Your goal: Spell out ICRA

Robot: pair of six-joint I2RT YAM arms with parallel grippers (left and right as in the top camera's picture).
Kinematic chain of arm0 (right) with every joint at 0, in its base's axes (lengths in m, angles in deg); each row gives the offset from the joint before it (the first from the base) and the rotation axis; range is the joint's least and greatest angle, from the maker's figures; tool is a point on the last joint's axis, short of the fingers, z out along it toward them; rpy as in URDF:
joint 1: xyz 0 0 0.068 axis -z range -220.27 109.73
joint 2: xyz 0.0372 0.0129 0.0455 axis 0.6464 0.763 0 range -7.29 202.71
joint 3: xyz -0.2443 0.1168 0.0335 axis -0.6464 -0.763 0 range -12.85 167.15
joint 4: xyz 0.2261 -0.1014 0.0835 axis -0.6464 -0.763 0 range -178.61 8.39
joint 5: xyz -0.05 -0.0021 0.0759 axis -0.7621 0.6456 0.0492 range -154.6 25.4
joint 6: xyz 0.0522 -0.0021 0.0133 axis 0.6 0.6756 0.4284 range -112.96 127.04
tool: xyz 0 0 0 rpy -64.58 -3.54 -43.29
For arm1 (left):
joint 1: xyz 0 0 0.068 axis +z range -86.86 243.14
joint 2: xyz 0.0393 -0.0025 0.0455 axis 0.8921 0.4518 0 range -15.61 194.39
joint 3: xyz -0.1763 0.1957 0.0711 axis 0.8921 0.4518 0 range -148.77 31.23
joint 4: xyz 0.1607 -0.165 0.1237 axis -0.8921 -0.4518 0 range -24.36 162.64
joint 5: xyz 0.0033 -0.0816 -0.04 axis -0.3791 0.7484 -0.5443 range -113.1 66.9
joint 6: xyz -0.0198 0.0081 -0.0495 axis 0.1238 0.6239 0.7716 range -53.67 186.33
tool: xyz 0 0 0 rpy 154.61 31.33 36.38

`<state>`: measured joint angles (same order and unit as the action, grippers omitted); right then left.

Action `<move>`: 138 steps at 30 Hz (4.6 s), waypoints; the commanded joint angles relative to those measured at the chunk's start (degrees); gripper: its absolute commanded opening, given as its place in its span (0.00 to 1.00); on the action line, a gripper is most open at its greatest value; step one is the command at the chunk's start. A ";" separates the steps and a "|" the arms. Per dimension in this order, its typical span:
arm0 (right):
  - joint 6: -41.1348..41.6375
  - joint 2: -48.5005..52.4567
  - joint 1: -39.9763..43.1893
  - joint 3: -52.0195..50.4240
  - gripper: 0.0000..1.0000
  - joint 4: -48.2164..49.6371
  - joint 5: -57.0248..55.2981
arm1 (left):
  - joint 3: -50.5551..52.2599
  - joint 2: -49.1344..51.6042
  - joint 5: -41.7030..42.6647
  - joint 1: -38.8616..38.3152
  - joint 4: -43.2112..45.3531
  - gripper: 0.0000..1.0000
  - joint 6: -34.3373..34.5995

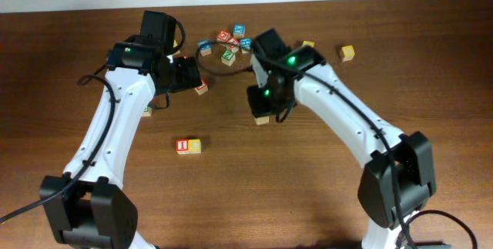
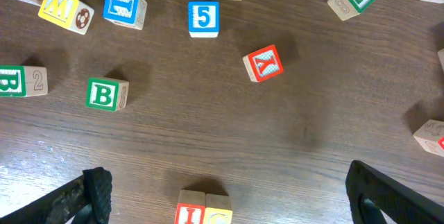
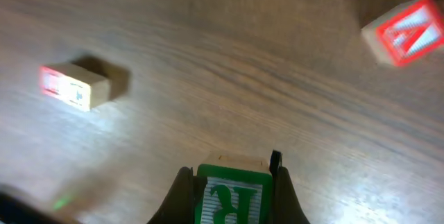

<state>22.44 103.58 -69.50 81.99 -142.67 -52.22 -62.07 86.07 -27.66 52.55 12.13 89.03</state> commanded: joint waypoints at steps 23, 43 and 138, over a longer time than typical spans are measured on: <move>1.62 -0.79 -0.76 -14.84 0.09 9.42 -2.10 | -1.03 -0.02 -0.44 -0.11 -0.04 0.99 -0.48; 7.63 -0.79 -6.36 -15.52 0.18 11.65 -2.14 | -1.03 -0.02 -0.44 -0.11 -0.04 0.99 -0.48; 9.09 2.01 -3.63 -15.45 0.04 -2.64 5.01 | -1.03 -0.02 -0.44 -0.11 -0.04 0.99 -0.50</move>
<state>28.89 105.88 -73.39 69.91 -146.60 -47.52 -62.07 86.07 -27.66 52.55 12.13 89.03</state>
